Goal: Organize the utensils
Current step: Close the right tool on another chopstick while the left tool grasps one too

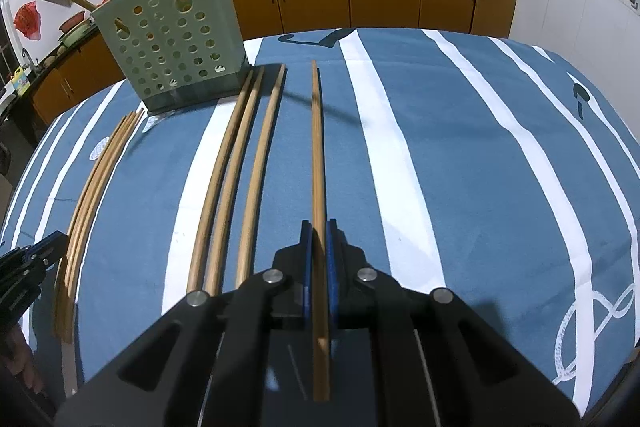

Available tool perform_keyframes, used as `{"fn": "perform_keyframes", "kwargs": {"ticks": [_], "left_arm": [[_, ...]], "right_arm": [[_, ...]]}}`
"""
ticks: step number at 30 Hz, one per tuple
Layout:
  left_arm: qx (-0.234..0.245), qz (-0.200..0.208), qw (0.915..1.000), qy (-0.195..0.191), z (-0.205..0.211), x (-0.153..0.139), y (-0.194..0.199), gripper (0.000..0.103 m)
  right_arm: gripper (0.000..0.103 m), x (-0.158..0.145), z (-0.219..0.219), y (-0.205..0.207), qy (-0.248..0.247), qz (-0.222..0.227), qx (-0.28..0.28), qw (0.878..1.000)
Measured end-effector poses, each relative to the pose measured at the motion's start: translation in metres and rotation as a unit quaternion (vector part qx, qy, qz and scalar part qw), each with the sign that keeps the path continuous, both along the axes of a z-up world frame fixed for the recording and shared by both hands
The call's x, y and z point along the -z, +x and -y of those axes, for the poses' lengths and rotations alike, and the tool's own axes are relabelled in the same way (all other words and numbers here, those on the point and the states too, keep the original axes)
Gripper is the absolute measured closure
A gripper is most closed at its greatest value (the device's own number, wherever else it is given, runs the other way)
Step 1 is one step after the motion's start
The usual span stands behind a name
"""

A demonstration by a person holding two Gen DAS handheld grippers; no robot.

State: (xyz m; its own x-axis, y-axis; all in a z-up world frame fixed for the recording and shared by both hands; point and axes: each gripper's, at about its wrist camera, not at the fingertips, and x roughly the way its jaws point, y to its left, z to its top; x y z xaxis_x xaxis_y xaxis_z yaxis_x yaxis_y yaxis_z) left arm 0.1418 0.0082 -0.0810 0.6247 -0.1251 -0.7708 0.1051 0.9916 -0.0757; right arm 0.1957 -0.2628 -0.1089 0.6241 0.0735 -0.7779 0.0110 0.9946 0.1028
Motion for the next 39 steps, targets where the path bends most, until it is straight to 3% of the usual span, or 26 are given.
{"fn": "perform_keyframes", "kwargs": {"ticks": [2,12,39], "left_arm": [[-0.002,0.000,1.0000,0.001,-0.001,0.000,0.001,0.095],[-0.060,-0.007,0.9982,-0.004,-0.039,-0.001,0.022,0.096],[-0.046,-0.002,0.9989,0.004,-0.034,-0.001,0.016,0.096]], "right_arm": [[0.094,0.000,-0.001,-0.001,-0.002,0.000,-0.001,1.000],[0.095,0.001,0.002,0.000,-0.002,0.005,0.006,1.000],[0.094,0.001,0.002,0.001,-0.005,0.005,0.006,1.000]]}}
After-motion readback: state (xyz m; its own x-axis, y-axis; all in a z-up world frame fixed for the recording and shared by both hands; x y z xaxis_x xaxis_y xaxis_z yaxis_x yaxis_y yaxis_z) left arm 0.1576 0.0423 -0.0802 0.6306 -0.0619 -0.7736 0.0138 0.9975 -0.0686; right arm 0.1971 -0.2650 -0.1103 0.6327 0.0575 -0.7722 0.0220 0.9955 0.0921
